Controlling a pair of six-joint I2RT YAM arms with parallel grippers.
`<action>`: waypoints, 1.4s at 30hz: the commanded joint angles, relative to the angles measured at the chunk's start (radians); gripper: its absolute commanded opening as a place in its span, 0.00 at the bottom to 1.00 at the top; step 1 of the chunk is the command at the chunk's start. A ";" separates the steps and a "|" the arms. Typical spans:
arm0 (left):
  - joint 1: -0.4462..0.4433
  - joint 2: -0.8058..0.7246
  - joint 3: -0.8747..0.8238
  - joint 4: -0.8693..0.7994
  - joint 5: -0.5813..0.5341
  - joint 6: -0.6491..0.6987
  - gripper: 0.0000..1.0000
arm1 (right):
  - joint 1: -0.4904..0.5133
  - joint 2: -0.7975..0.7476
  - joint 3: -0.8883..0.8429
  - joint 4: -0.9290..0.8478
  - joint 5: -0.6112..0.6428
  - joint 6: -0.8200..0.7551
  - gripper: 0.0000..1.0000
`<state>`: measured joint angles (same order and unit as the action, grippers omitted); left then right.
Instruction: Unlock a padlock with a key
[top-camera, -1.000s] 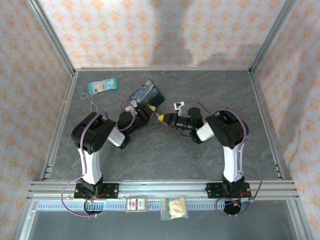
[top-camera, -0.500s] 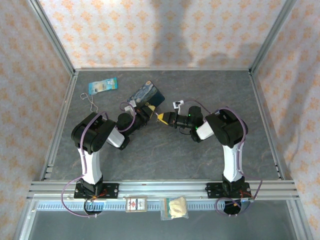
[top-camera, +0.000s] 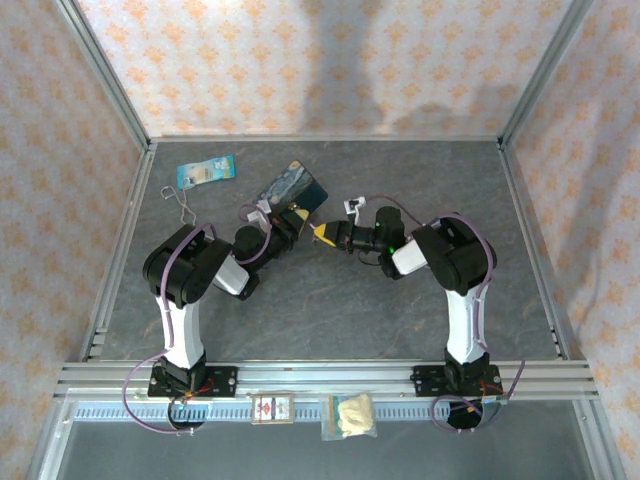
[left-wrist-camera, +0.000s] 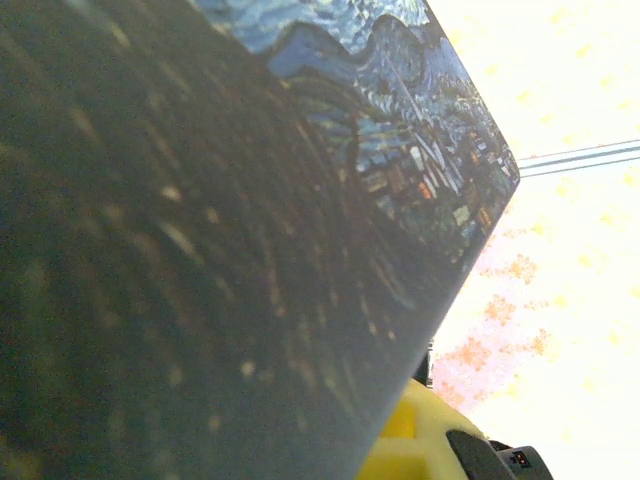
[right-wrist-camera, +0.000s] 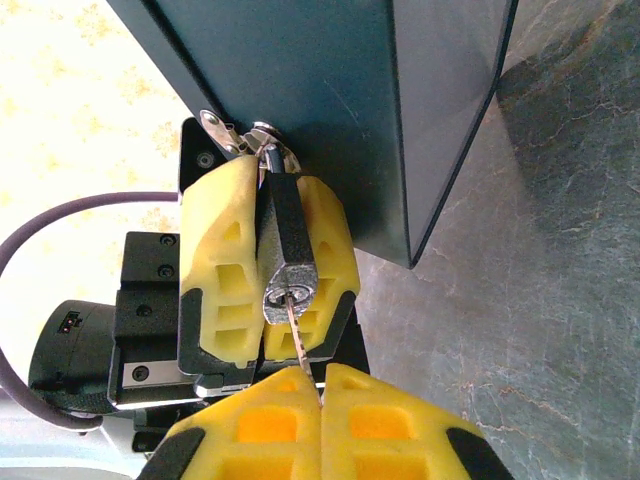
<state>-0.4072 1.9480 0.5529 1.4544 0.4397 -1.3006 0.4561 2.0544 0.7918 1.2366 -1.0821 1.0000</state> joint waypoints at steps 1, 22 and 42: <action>-0.061 -0.011 -0.030 0.027 0.119 0.023 0.00 | -0.012 -0.013 0.060 0.060 0.060 0.035 0.00; -0.064 -0.003 -0.016 0.040 0.088 0.009 0.00 | 0.005 -0.021 0.006 0.112 0.145 0.104 0.00; -0.107 -0.016 -0.071 0.127 0.105 -0.030 0.00 | 0.000 -0.044 0.004 0.168 0.339 0.285 0.00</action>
<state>-0.4419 1.9507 0.5194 1.4857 0.4107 -1.3098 0.4793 2.0449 0.7650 1.2770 -0.9810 1.1965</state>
